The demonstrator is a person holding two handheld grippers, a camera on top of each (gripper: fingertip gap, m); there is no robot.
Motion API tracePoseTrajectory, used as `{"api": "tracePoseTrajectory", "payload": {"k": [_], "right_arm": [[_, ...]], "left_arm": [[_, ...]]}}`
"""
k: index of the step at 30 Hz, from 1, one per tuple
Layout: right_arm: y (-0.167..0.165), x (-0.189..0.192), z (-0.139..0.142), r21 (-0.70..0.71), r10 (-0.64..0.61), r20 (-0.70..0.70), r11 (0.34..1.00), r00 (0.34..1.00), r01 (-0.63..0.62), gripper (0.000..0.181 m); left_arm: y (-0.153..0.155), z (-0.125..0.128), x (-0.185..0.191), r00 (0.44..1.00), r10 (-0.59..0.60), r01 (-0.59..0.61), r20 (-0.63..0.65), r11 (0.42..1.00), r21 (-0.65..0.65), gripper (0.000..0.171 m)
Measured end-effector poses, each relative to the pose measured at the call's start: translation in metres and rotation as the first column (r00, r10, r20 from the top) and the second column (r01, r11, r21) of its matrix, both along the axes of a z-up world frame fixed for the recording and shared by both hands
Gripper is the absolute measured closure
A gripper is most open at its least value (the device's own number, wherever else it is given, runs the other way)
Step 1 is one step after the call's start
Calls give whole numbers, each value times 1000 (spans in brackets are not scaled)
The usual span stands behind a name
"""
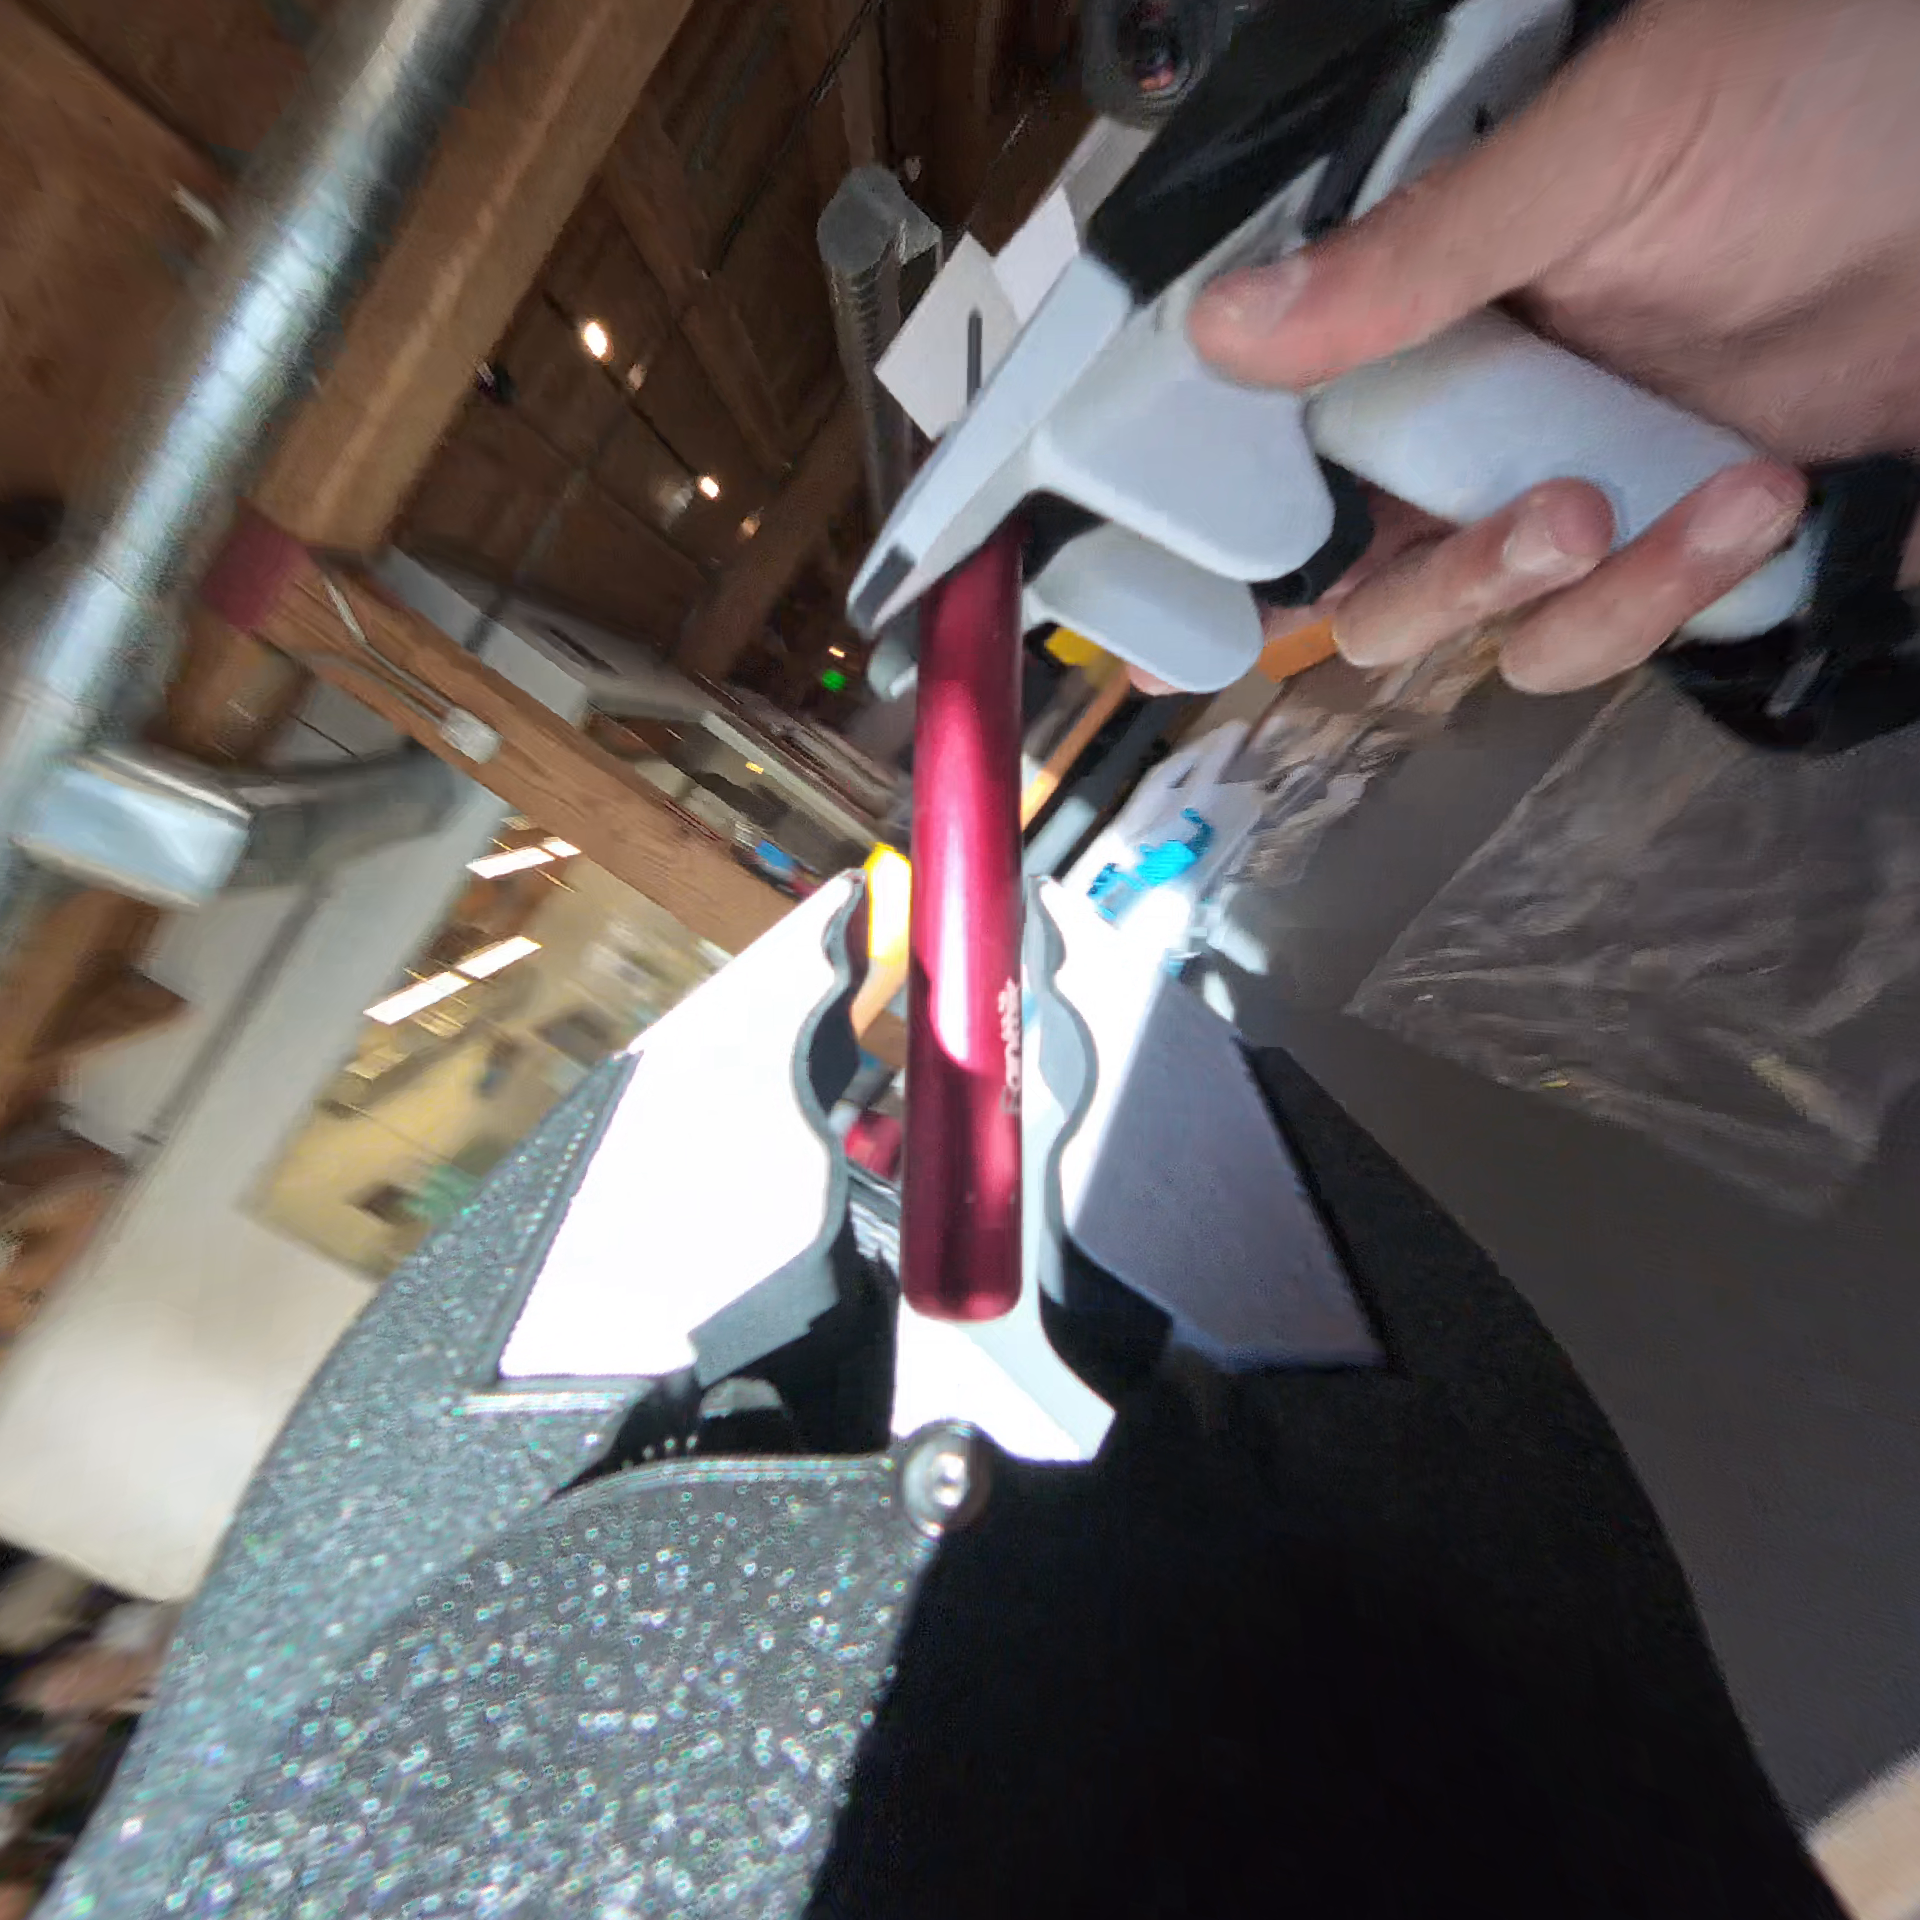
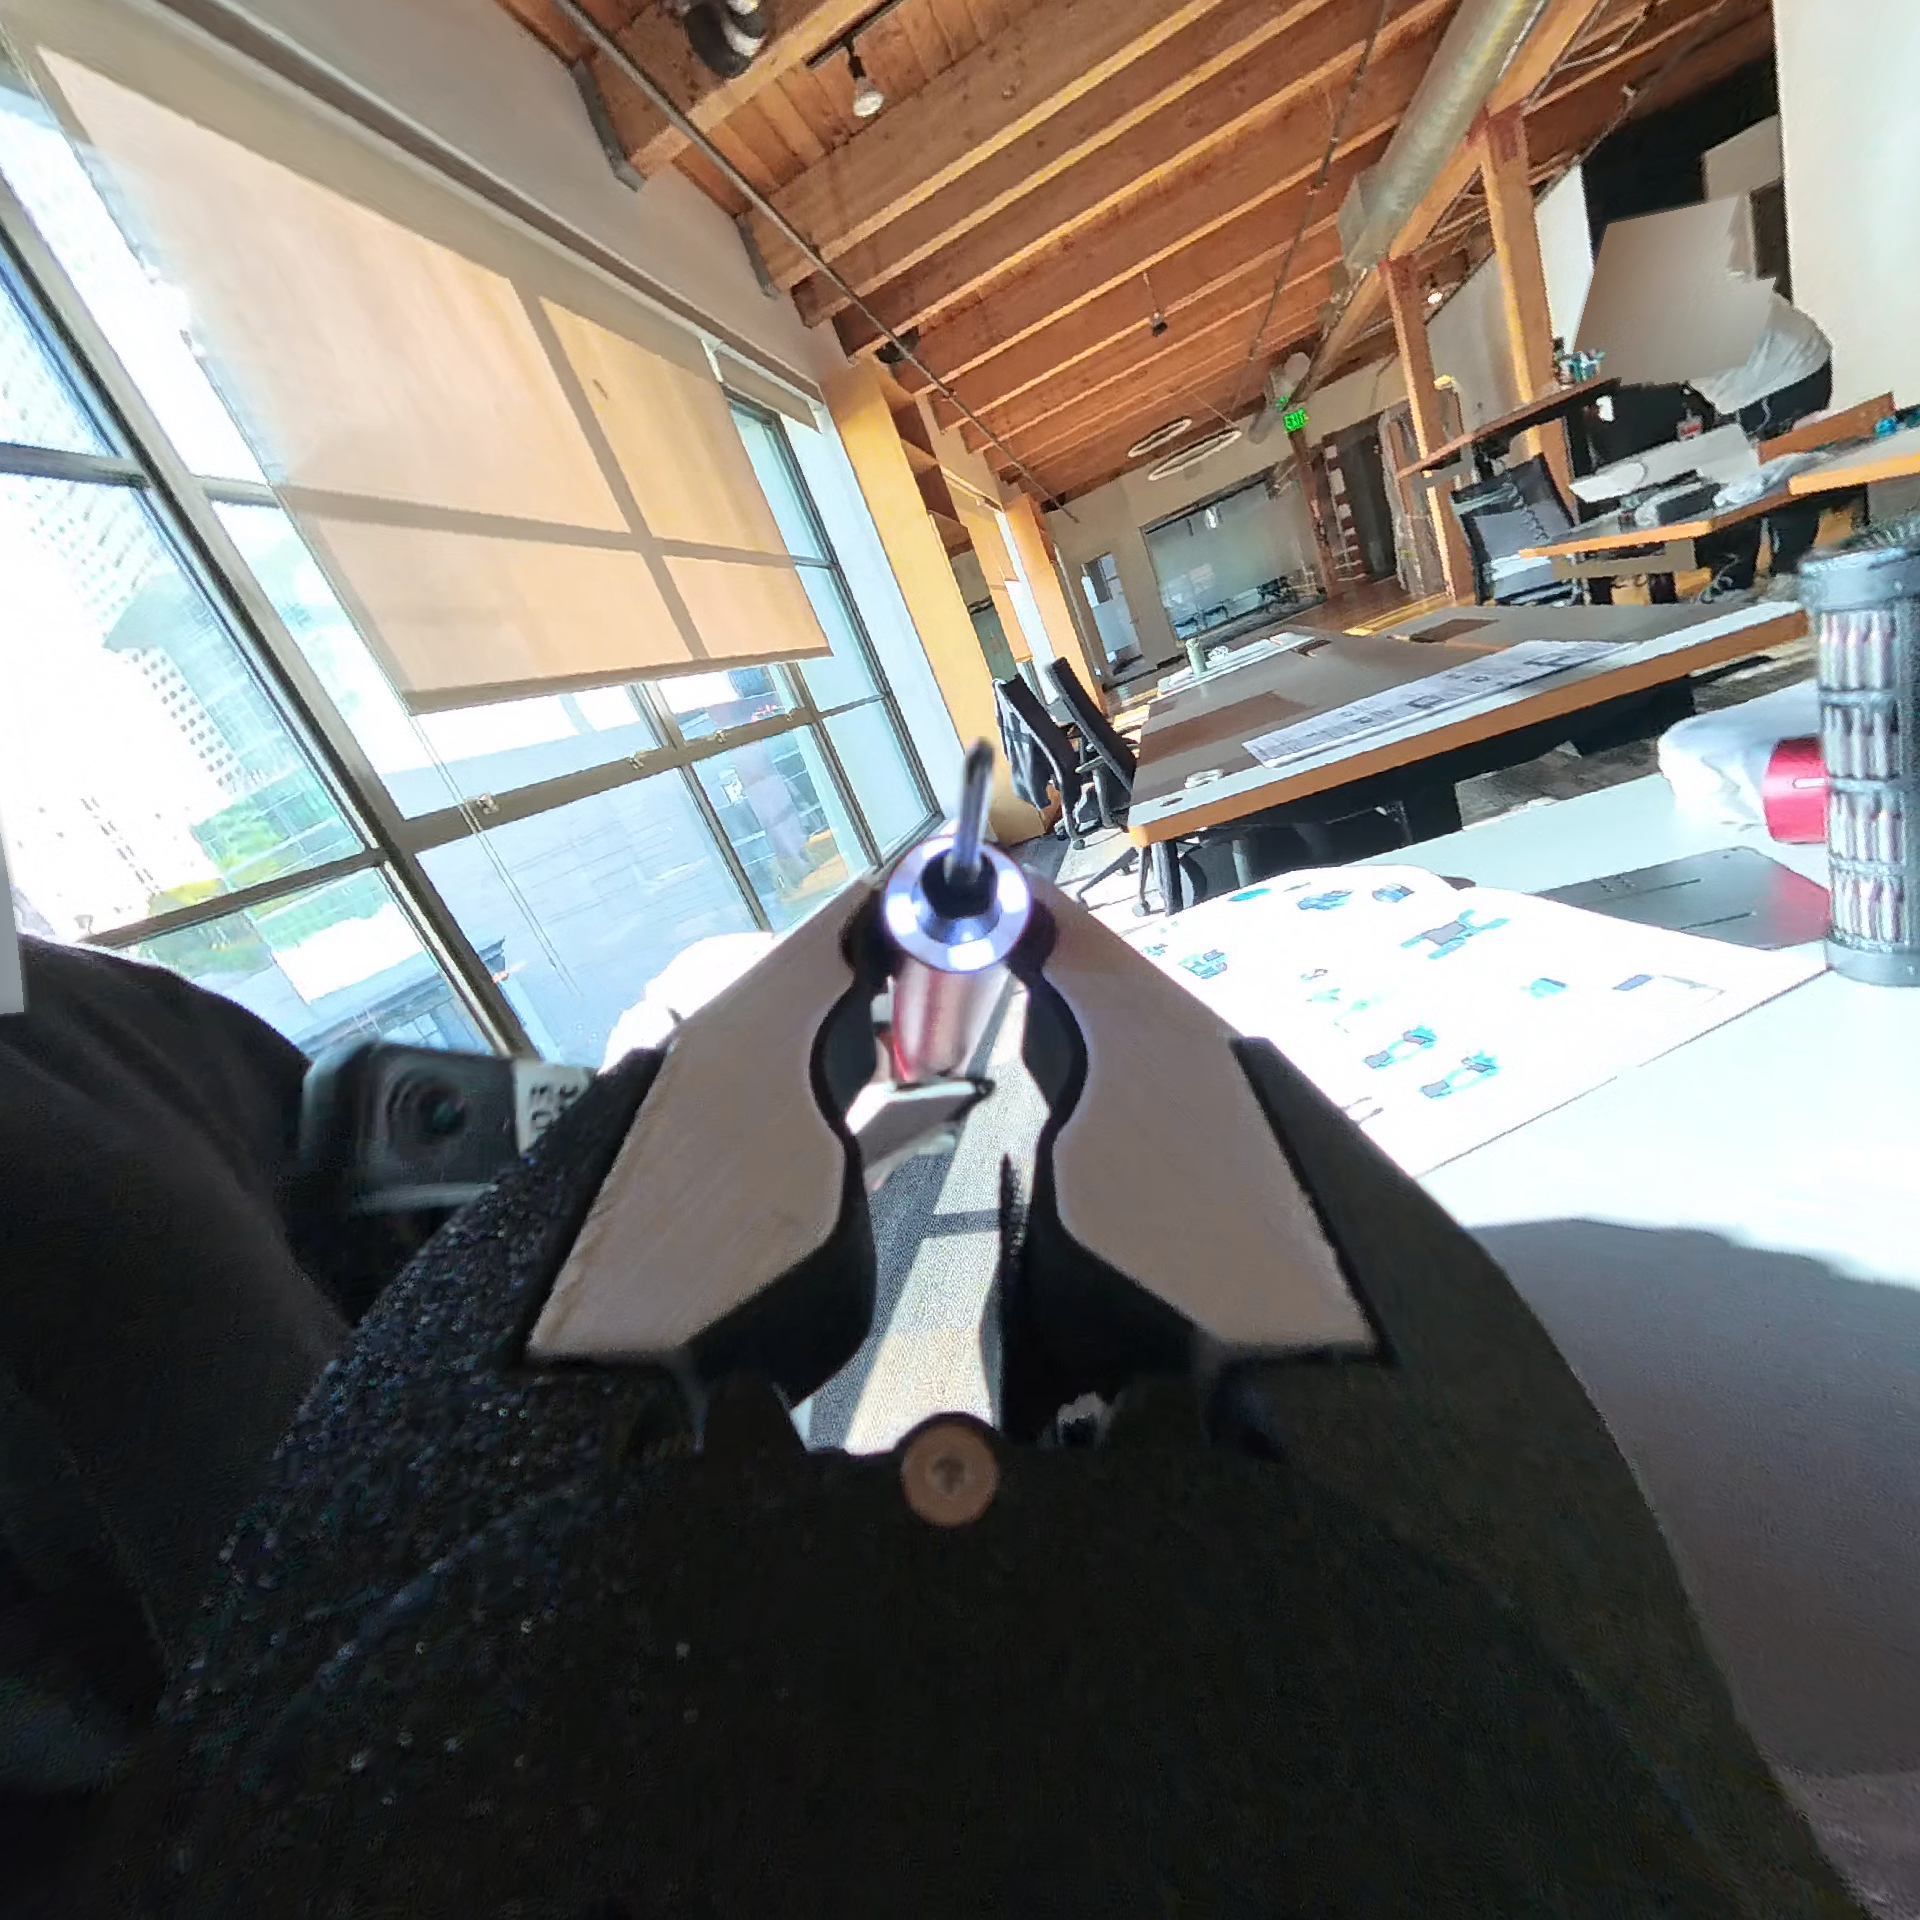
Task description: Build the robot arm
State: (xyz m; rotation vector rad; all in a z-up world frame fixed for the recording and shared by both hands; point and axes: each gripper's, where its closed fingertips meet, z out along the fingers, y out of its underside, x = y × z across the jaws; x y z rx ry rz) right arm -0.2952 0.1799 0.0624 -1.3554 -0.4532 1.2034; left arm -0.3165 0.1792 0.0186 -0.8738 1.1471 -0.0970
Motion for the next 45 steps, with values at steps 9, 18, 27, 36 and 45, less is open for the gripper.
{"api": "tracePoseTrajectory", "payload": {"k": [9, 18, 27, 36, 45], "right_arm": [[-41, 9, 30, 132, 252, -55, 961, 966, -243, 161], [-97, 52, 2, 251, -18, 406, 964, 914, -93, 157], [-133, 77, -3, 149, 98, -72, 985, 993, -86, 162], [-141, 57, -22, 123, 132, -10, 984, 991, -130, 162], [-133, 73, -41, -75, 118, -44, 990, 992, -121, 139]], "left_arm": [[-39, 9, 16, 869, -329, 463, 370, 805, -372, 141], [-89, -1, 49, 766, -592, 634, 251, 628, -452, 151], [-125, 41, 66, 551, -658, 822, 513, 322, -470, 157], [-150, 32, 84, 553, -715, 810, 427, 343, -476, 146], [-151, 23, 89, 652, -720, 746, 238, 555, -368, 152]]}}
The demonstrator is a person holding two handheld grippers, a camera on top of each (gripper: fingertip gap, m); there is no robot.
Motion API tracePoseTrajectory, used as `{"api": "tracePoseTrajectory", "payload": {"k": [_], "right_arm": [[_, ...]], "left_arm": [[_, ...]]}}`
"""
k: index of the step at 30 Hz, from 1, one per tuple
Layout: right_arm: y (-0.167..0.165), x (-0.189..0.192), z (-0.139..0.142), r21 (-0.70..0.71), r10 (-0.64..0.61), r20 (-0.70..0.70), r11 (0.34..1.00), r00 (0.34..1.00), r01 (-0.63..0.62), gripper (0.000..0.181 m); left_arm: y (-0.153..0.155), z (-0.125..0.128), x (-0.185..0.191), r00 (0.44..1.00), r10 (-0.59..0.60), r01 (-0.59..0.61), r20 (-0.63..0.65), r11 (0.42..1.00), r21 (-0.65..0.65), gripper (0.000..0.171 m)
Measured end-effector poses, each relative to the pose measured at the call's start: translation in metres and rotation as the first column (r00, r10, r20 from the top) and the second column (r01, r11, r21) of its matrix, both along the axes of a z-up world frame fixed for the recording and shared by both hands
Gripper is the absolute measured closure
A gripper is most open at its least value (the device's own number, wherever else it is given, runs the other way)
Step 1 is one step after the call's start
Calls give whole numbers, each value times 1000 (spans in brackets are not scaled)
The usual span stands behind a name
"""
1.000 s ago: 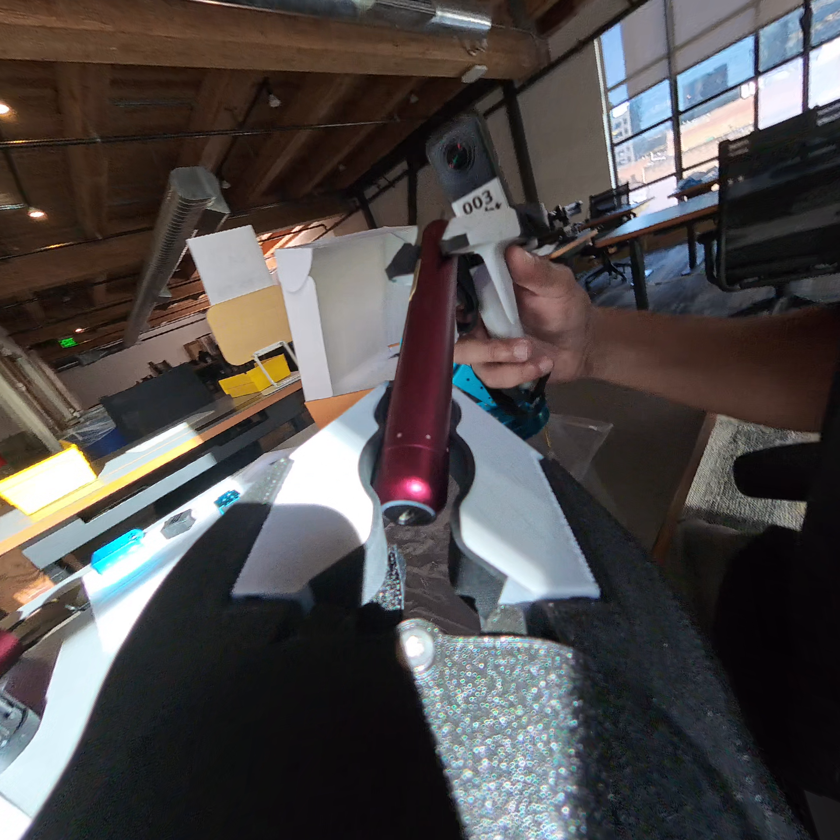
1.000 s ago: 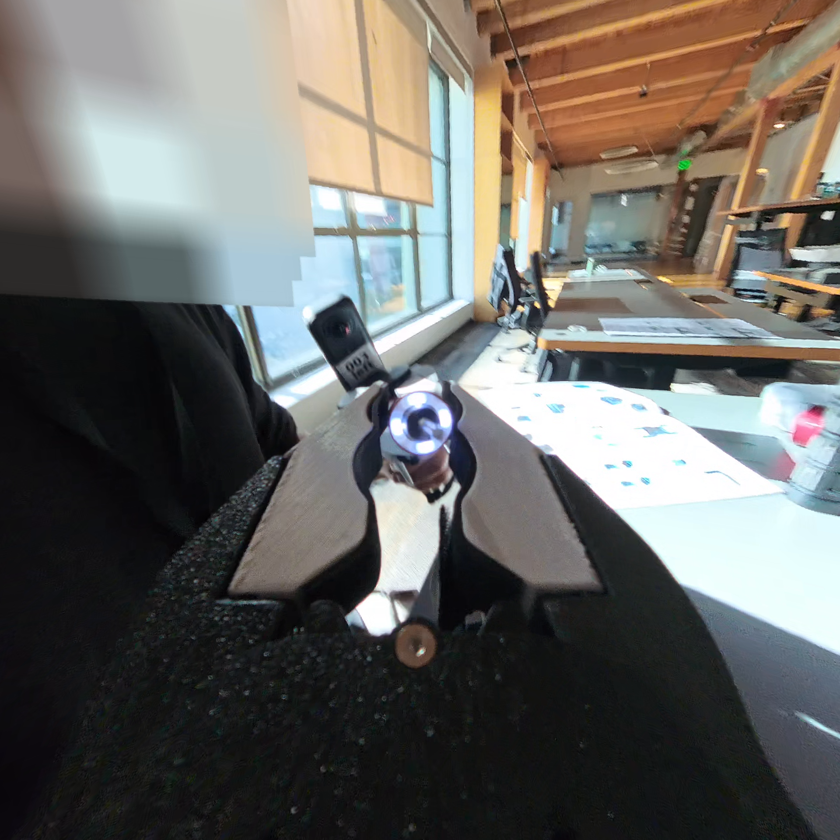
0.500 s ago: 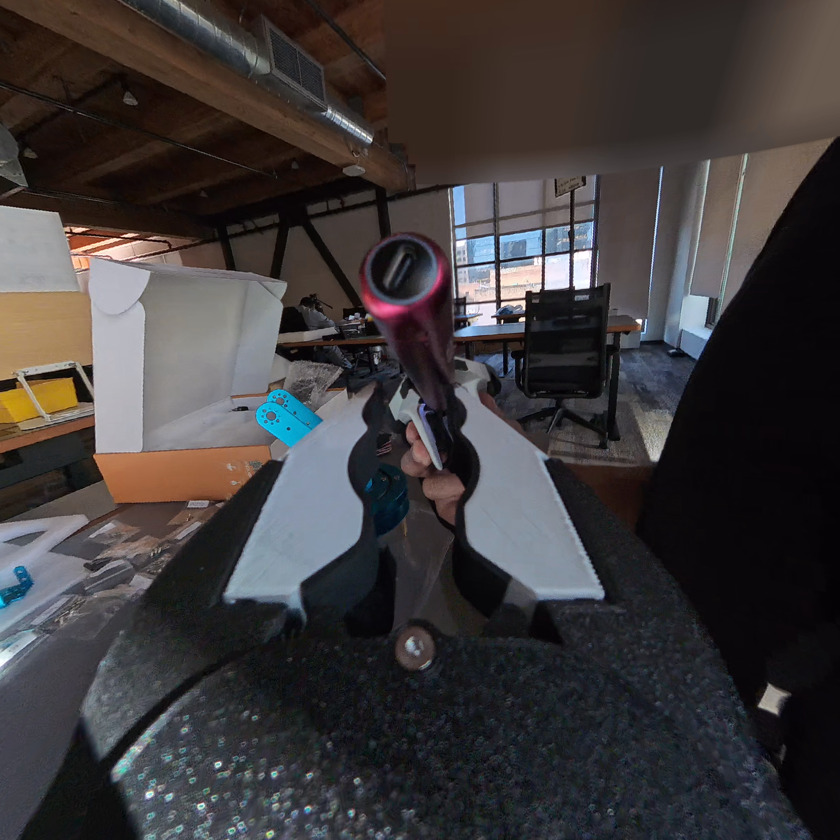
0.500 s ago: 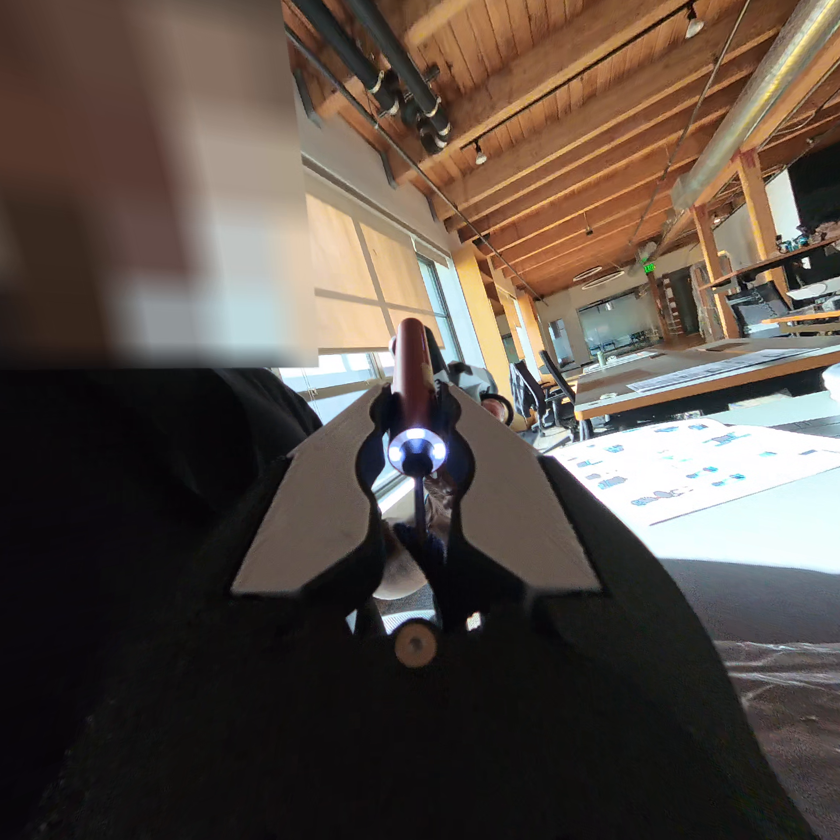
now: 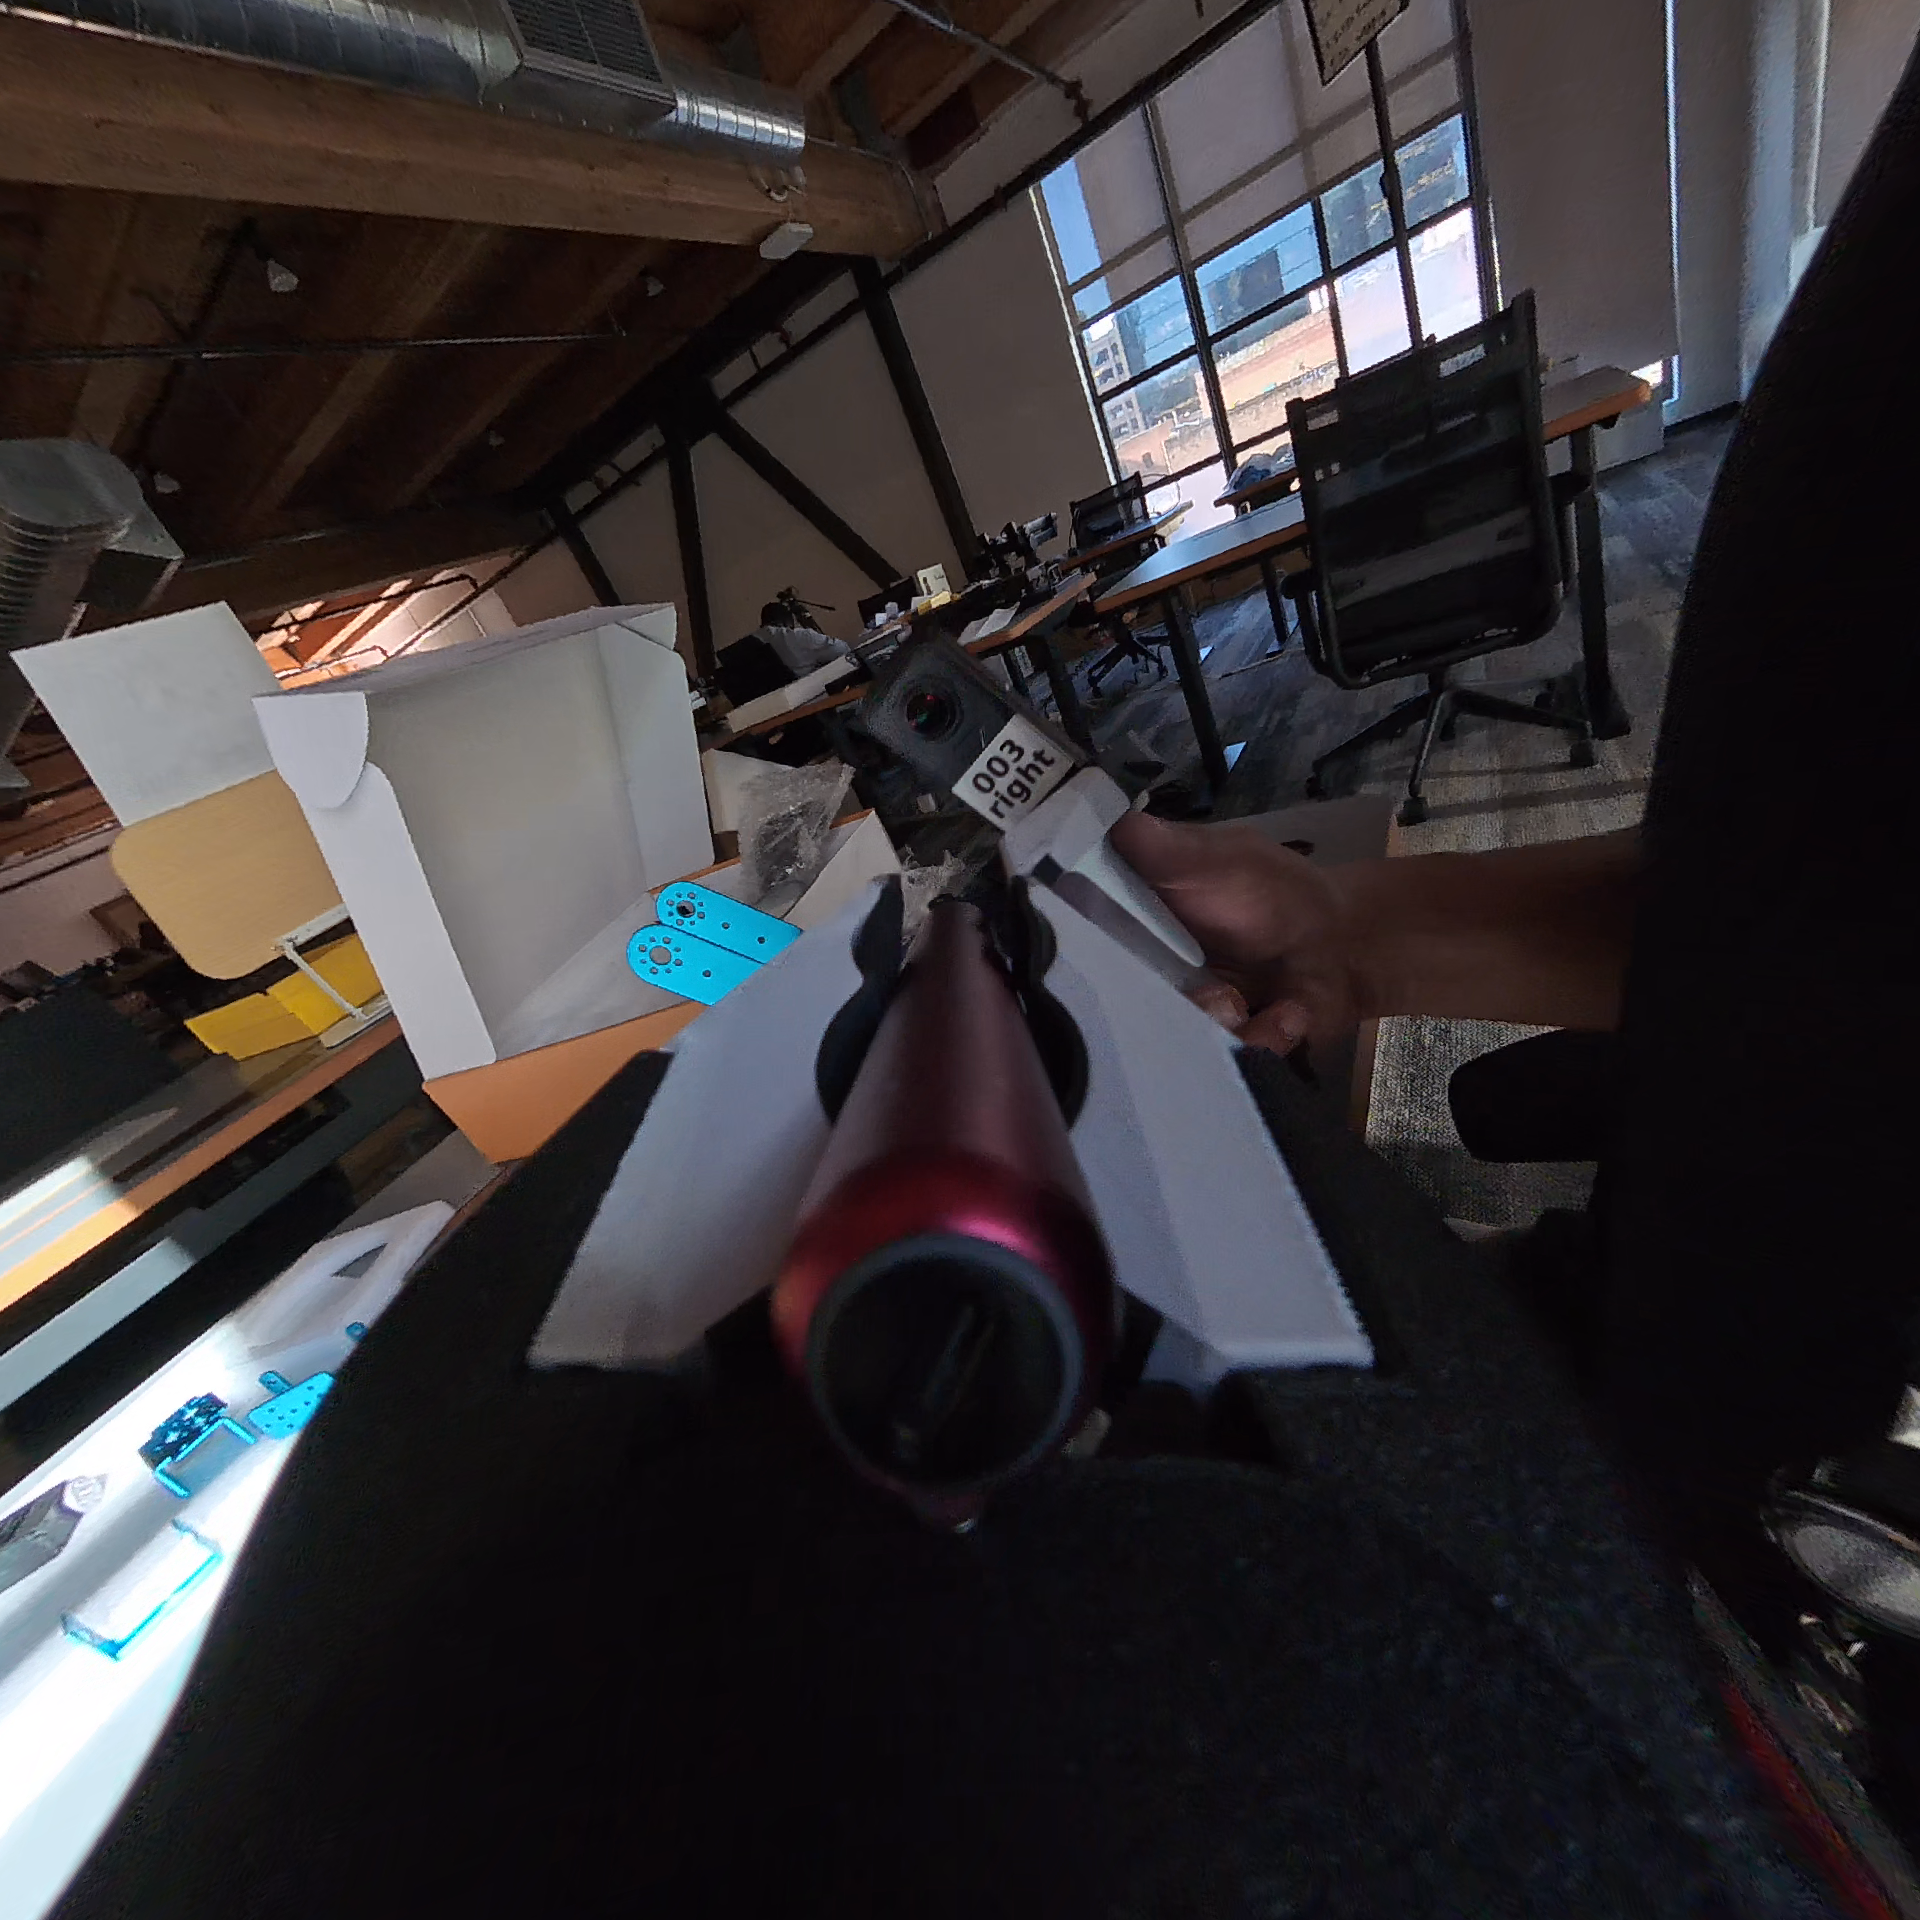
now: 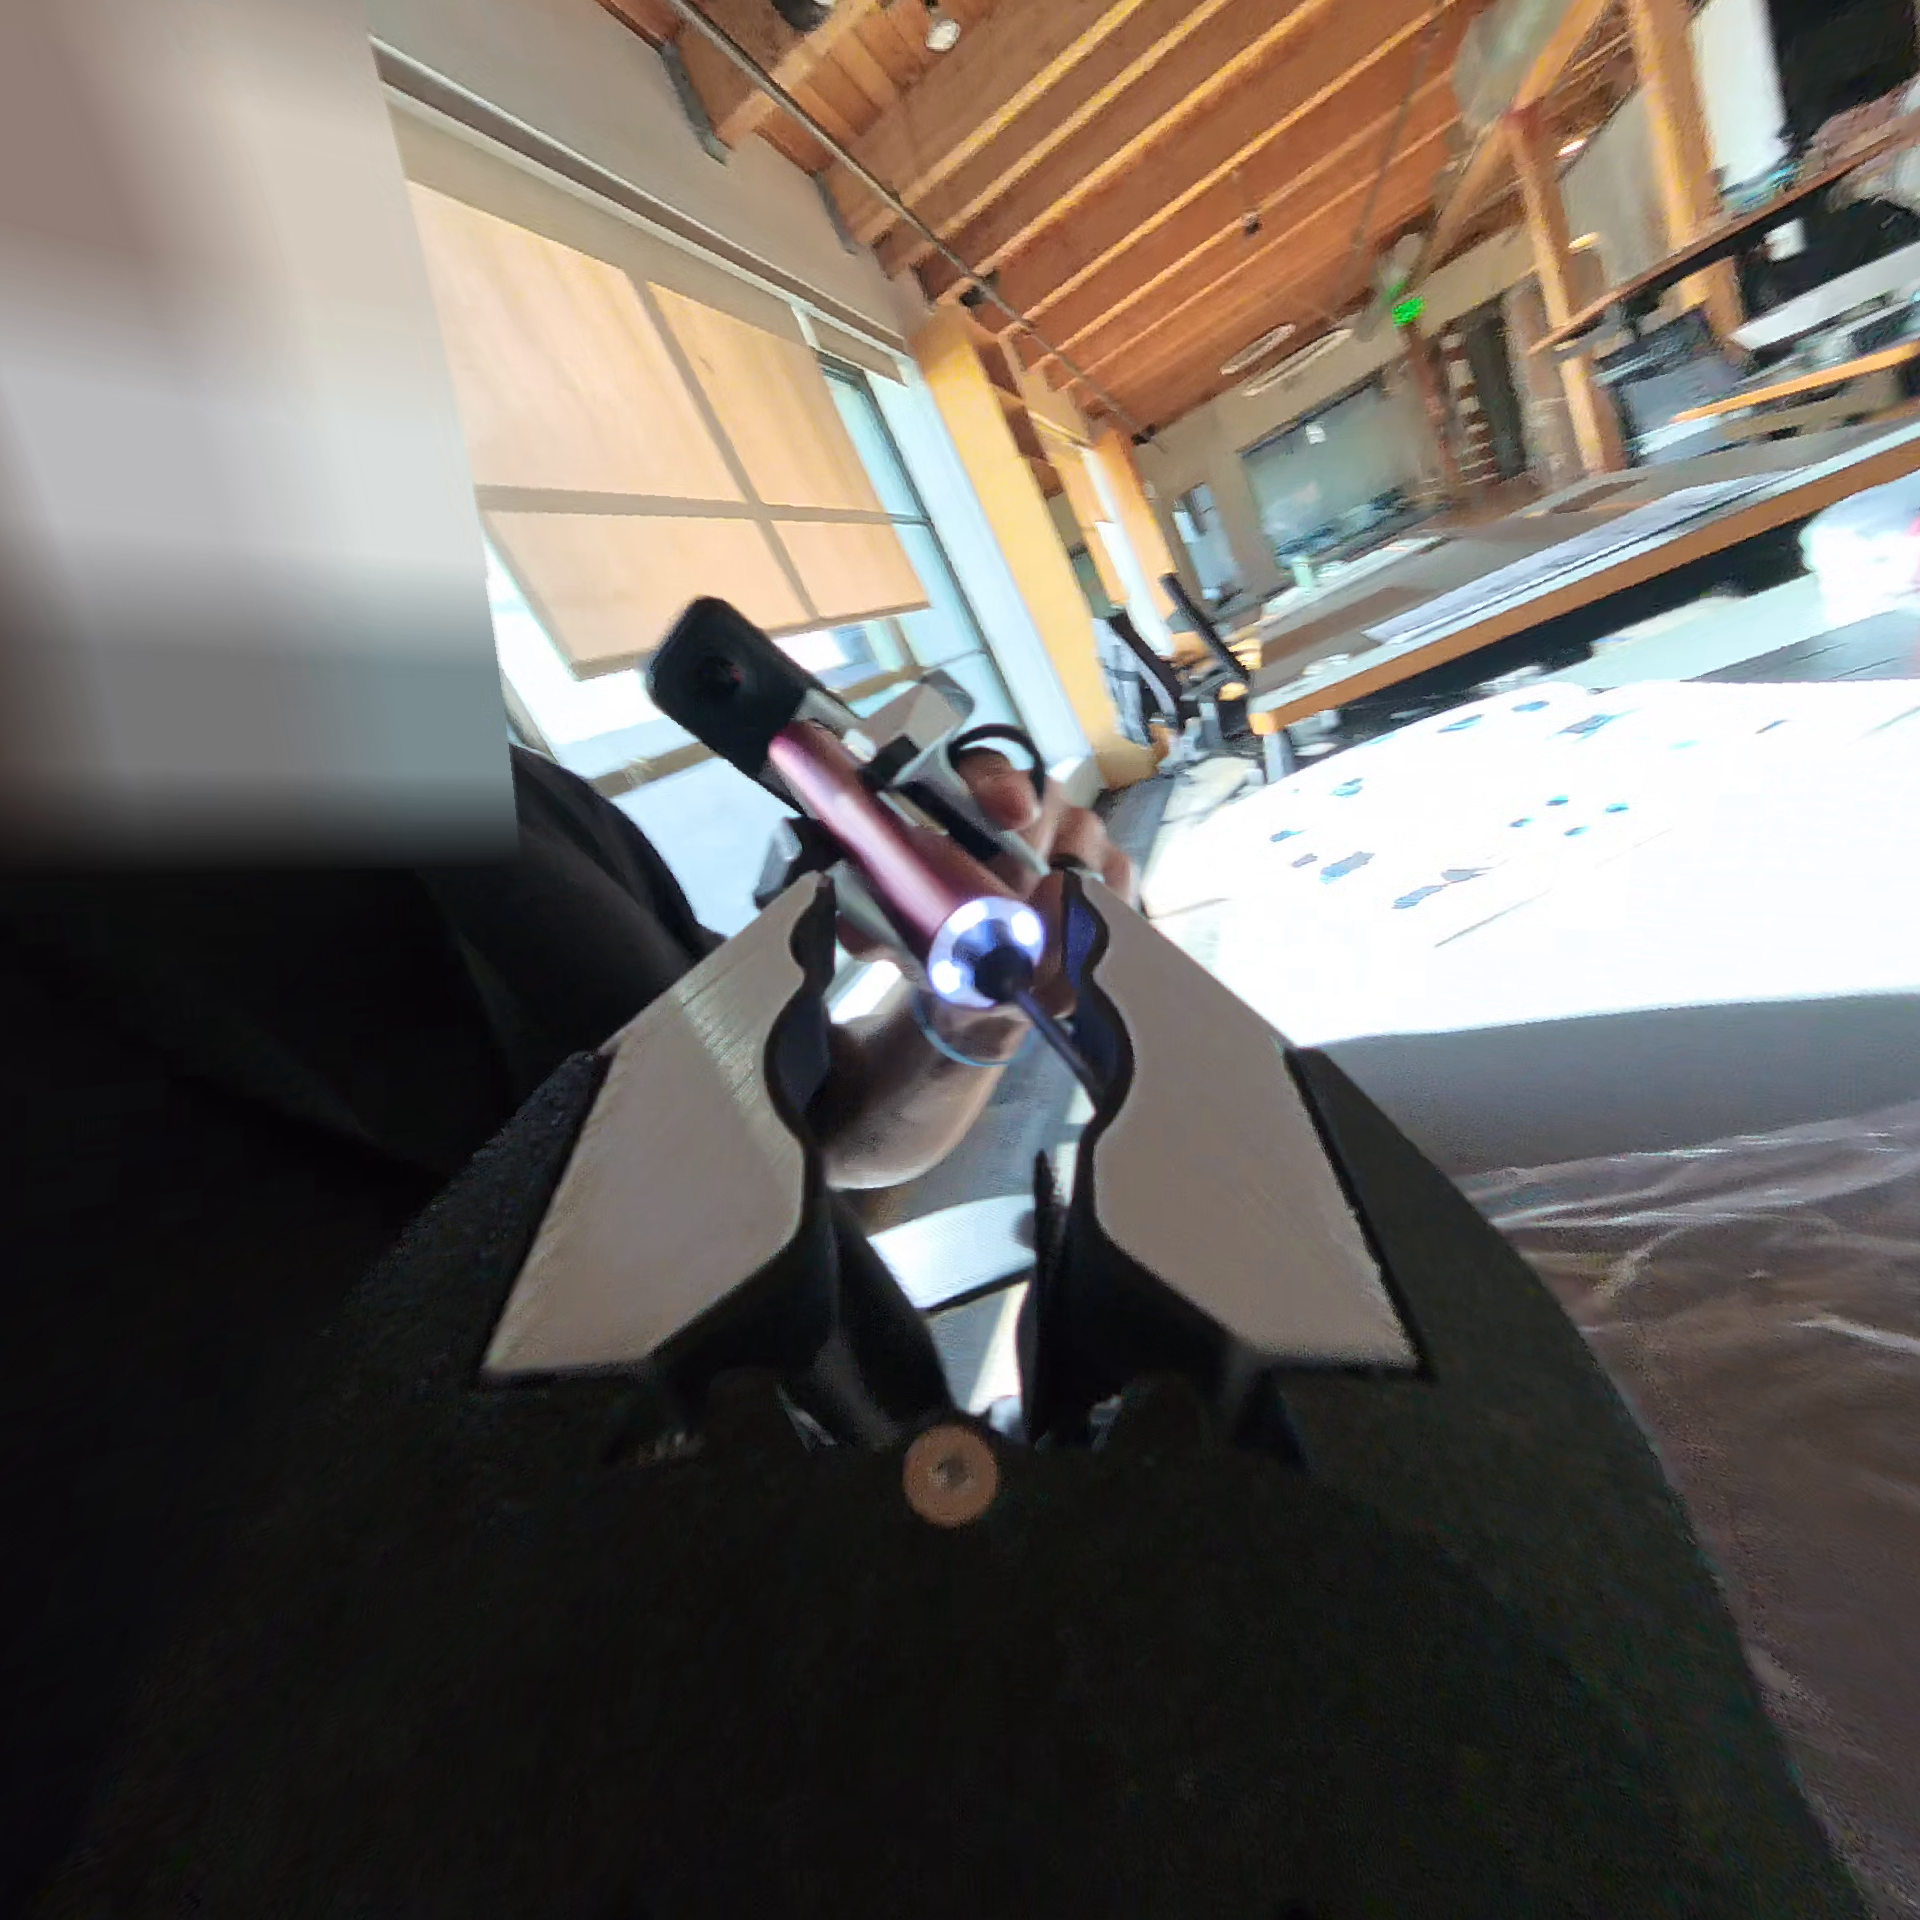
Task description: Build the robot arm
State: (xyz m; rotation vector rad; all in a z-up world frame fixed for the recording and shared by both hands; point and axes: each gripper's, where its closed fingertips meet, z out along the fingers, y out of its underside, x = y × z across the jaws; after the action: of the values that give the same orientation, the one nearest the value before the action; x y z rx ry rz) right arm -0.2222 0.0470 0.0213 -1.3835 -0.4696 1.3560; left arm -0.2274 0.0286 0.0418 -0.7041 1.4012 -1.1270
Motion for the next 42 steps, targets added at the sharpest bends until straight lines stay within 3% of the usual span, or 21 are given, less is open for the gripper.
{"api": "tracePoseTrajectory", "payload": {"k": [3, 6, 11, 16, 21, 26, 29, 31, 37, 42], "right_arm": [[-8, 2, 4, -42, 77, -128, 996, 989, -83, 141], [-8, -3, -4, -96, 101, -134, 989, 986, -115, 155], [-20, -9, -9, -116, 151, -51, 981, 987, -156, 160], [-22, -12, -5, -171, 163, -5, 972, 987, -161, 161], [-18, -17, -9, -256, 156, 8, 955, 988, -149, 157], [-16, -12, -10, -252, 134, -40, 958, 990, -139, 157], [-19, -14, -17, -288, 167, -36, 942, 985, -170, 158], [-20, -16, -17, -292, 183, -57, 937, 982, -191, 158], [-19, -20, -16, -328, 218, -145, 910, 965, -255, 161], [-11, -17, -20, -335, 163, -89, 924, 983, -184, 156]], "left_arm": [[-6, -7, 2, 1000, -27, 27, -13, 999, 30, 152], [-11, -9, 1, 999, -43, 43, -2, 997, 65, 151], [-11, -16, -2, 999, -25, 30, -35, 991, 132, 137], [-8, -34, 0, 995, 23, 0, -95, 972, 233, 148], [-6, -37, 0, 996, 31, -10, -86, 973, 229, 151], [-6, -39, 5, 997, 46, -33, -59, 979, 200, 150], [-11, -39, 5, 999, 14, -5, -46, 985, 173, 144], [-15, -40, 6, 998, -10, 20, -59, 986, 165, 151], [-13, -41, 7, 998, 3, 9, -64, 984, 179, 151], [-7, -43, 9, 998, 49, -42, -48, 987, 152, 151]]}}
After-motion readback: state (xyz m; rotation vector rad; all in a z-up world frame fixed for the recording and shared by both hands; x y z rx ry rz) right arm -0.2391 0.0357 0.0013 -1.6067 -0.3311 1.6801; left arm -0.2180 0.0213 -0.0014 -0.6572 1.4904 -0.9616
